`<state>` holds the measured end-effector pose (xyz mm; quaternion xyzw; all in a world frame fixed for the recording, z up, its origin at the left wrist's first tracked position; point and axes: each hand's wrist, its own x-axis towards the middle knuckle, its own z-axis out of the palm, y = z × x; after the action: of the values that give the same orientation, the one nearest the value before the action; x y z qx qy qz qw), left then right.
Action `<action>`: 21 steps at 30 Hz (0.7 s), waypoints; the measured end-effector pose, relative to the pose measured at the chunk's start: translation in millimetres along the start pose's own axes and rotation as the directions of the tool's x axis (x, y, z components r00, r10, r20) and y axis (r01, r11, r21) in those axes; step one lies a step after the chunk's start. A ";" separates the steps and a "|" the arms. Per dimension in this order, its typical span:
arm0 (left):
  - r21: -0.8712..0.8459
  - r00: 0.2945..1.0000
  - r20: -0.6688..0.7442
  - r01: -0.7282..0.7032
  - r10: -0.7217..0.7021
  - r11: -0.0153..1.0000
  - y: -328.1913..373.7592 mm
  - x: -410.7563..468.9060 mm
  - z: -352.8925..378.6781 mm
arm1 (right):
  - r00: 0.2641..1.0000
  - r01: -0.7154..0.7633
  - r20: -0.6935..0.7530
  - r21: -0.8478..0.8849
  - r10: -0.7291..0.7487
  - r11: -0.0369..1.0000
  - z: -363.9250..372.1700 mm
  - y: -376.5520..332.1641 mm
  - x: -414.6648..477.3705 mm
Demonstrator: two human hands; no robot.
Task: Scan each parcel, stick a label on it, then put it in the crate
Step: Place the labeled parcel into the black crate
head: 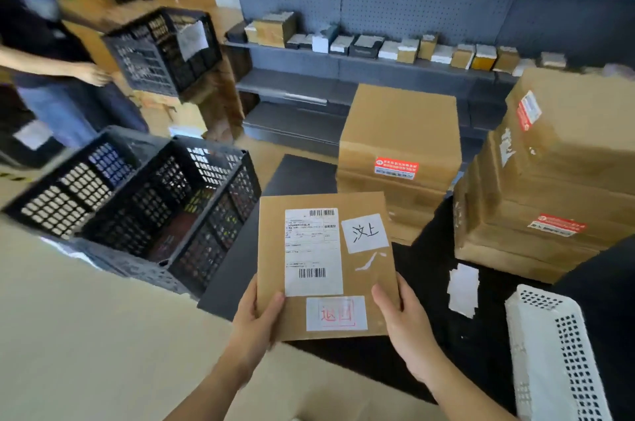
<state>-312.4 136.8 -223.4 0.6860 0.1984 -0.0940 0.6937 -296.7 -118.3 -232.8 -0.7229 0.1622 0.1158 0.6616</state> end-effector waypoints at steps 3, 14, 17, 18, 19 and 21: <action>-0.093 0.985 -0.174 -0.038 0.021 0.995 8.5 -26.0 -33.3 | 0.984 0.073 0.163 -0.023 -0.068 0.997 36.0 -29.2 7.1; -0.185 0.739 -0.670 -0.254 0.067 0.949 17.1 -133.9 -224.9 | 0.695 0.282 0.703 -0.072 -0.152 0.957 287.3 -102.4 -28.4; -0.183 0.652 -0.756 -0.290 0.054 0.939 11.5 -152.7 -288.8 | 0.619 0.324 0.769 -0.066 -0.158 0.944 369.4 -111.2 -47.3; -0.186 0.626 -0.779 -0.298 0.045 0.936 8.4 -157.3 -311.2 | 0.597 0.332 0.785 -0.056 -0.164 0.942 396.3 -113.1 -52.8; -0.190 0.607 -0.794 -0.304 0.036 0.934 6.5 -160.7 -333.6 | 0.583 0.334 0.795 -0.048 -0.167 0.941 423.0 -114.7 -57.2; -0.189 0.578 -0.815 -0.308 0.026 0.932 7.3 -164.8 -376.9 | 0.553 0.338 0.816 -0.036 -0.168 0.940 474.5 -120.2 -65.8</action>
<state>-513.5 486.5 -142.5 0.5521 0.4343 0.3233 0.6341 -288.3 367.4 -143.6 -0.6673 -0.2710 0.3467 0.6009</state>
